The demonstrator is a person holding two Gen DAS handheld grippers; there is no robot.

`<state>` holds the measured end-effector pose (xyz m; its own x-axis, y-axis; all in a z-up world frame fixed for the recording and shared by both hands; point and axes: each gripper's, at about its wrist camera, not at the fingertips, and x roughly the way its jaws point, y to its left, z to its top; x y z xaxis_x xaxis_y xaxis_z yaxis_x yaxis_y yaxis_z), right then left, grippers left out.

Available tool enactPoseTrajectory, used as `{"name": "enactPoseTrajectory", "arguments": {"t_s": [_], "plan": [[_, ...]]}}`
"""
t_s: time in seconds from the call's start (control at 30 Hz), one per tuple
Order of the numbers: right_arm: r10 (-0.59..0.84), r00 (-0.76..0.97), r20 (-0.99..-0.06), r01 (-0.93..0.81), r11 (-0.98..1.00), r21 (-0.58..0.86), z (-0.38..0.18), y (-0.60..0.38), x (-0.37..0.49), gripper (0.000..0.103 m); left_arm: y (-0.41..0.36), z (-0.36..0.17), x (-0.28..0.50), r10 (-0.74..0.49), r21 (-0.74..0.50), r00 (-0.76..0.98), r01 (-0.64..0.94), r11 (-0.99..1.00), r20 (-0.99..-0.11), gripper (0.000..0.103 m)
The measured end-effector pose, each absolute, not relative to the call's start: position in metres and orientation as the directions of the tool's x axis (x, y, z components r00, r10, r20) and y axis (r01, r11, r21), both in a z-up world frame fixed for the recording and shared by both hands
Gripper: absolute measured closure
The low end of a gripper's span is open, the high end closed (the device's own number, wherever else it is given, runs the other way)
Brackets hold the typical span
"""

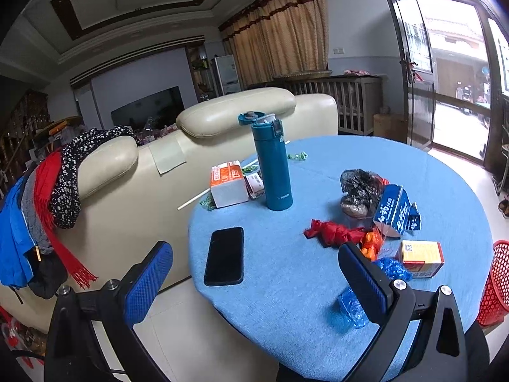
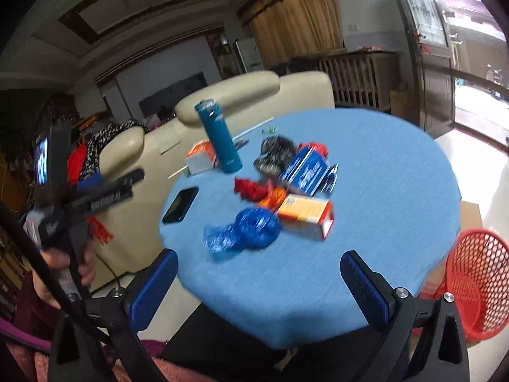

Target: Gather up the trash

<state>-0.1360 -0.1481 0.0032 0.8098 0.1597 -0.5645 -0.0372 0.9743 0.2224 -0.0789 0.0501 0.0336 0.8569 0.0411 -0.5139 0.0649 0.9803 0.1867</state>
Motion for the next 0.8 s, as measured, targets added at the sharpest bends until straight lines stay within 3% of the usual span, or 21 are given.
{"name": "enactPoseTrajectory", "arguments": {"t_s": [0.2,0.5,0.8], "plan": [[0.193,0.761,-0.62,-0.071,0.974,0.216,0.001,-0.18,-0.081,0.0,0.046,0.021,-0.068,-0.004,0.171,0.83,0.119,0.978,-0.557,0.0],[0.36,0.596,-0.718,-0.198,0.932,0.302,-0.053,-0.208,0.014,0.0,0.029,-0.021,-0.037,-0.2,0.052,0.671,0.336,0.941,-0.714,0.0],[0.407,0.467,-0.785,-0.353,0.9,0.257,-0.091,-0.19,0.068,0.0,0.006,-0.059,-0.02,-0.319,-0.032,0.515,0.49,0.871,-0.795,0.0]]}}
